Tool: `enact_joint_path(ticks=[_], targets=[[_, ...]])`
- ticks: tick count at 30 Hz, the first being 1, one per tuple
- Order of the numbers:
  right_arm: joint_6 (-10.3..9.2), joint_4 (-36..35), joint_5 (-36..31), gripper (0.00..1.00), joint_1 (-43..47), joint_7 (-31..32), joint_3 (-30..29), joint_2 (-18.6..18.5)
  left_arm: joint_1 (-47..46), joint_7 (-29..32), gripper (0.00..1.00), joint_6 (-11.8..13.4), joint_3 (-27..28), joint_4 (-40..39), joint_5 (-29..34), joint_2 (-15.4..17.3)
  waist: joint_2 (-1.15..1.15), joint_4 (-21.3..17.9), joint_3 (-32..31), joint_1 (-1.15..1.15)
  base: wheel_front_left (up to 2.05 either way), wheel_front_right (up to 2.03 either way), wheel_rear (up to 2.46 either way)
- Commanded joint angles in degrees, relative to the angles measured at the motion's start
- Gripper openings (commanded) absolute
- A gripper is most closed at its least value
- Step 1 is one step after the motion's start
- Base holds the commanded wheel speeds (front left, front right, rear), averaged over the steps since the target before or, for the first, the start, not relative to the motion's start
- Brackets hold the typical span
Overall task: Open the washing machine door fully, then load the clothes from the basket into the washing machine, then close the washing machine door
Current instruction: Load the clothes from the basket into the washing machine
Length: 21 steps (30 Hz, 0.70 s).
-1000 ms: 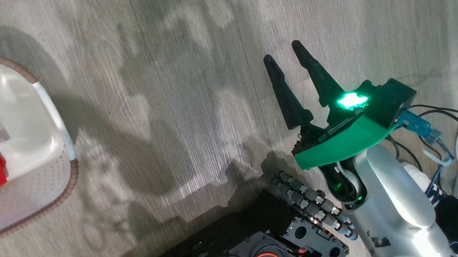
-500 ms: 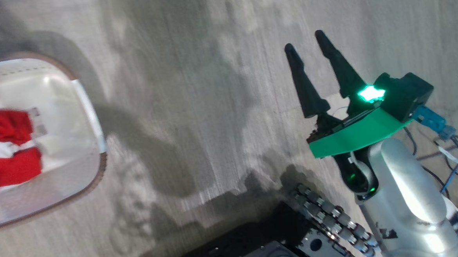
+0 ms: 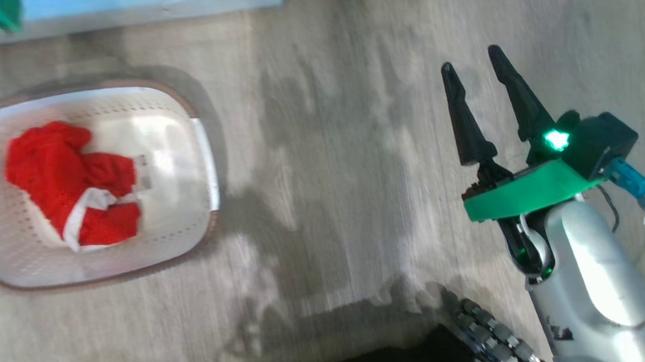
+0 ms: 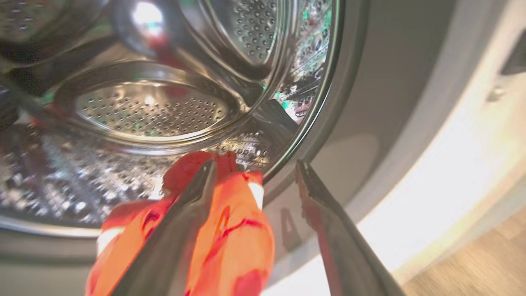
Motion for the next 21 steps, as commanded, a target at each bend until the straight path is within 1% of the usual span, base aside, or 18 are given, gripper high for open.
enact_joint_path(ticks=[1, 8, 11, 13, 16, 21], targets=[[0.0, -1.64, -0.58, 1.0, 2.13, -0.51, 0.53, -0.06, 1.76, -0.24, 1.0, 0.81, 2.58, -3.31, 0.56, 1.55, 0.0, 2.01, -2.07, 0.0, 0.0, 0.0, 0.0], [0.0, -1.94, -1.97, 1.0, 4.45, -0.51, -0.55, -0.06, 19.48, -0.24, 1.0, 4.29, 8.53, -16.12, 3.7, -2.56, 0.0, 3.77, -4.07, 0.0, 0.0, 0.0, 0.0], [0.0, -2.23, -2.56, 1.0, 5.21, -0.51, -0.97, -0.06, 25.11, -0.24, 1.0, 5.11, 11.93, -21.38, 4.59, -5.16, 0.0, 4.4, -4.42, 0.0, 0.0, 0.0, 0.0], [0.0, -2.44, -3.03, 1.0, 5.58, -0.51, -0.86, -0.06, 28.52, -0.24, 1.0, 5.83, 15.19, -24.64, 4.68, -7.27, 0.0, 4.62, -4.85, 0.0, 0.0, 0.0, 0.0], [0.0, -2.75, -3.19, 1.0, 6.03, -0.51, -1.01, -0.06, 33.24, -0.24, 1.0, 6.02, 18.76, -28.27, 5.77, -10.29, 0.0, 4.99, -5.6, 0.0, 0.0, 0.0, 0.0], [0.0, -2.93, -3.37, 1.0, 6.63, -0.51, -1.18, -0.06, 38.42, -0.24, 1.0, 4.88, 22.34, -32.46, 8.96, -14.93, 0.0, 5.58, -6.39, 0.0, 0.0, 0.0, 0.0]])
